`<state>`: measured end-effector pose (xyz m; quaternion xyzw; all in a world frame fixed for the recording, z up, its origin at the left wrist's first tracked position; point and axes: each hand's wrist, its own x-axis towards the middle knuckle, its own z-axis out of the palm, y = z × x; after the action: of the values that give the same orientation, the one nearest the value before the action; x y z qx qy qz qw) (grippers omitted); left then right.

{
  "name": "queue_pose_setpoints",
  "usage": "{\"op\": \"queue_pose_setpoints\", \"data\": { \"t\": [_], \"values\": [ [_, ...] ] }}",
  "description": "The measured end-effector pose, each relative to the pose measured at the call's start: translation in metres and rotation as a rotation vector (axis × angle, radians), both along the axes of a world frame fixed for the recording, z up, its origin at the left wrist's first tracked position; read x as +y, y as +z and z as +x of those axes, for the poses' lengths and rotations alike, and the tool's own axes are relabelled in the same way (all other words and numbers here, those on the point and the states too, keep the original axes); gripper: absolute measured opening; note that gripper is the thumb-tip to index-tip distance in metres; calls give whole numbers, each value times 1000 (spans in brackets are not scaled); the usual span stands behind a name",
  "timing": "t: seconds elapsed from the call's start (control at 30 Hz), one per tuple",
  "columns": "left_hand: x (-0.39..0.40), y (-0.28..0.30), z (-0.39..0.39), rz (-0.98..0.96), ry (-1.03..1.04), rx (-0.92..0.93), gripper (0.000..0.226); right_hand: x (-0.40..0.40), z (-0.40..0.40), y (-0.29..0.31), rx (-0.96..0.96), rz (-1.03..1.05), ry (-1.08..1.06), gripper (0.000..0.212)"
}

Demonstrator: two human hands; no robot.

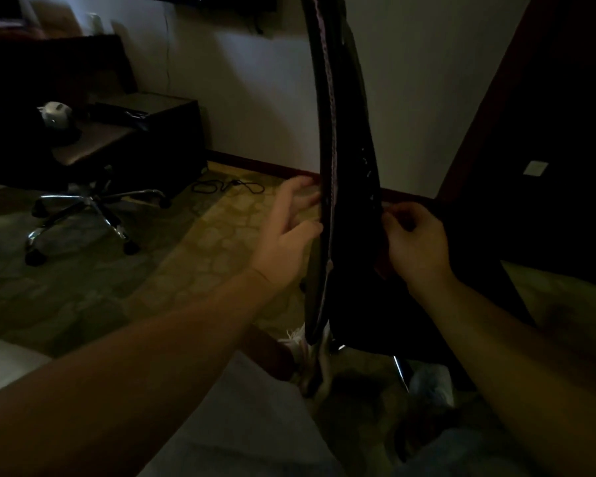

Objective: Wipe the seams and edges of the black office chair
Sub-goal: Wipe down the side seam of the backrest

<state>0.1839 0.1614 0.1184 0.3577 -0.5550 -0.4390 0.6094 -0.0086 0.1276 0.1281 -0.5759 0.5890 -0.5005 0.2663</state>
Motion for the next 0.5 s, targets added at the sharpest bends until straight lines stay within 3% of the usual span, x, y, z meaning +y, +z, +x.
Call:
{"op": "queue_pose_setpoints", "data": {
  "t": [0.23,0.5],
  "values": [
    [21,-51,-28,296,-62,-30,47,25,-23,-59,-123,178,-99,9],
    [35,-106,-55,509,-136,-9,58,64,-25,-133,-505,602,-185,14]
  ]
}}
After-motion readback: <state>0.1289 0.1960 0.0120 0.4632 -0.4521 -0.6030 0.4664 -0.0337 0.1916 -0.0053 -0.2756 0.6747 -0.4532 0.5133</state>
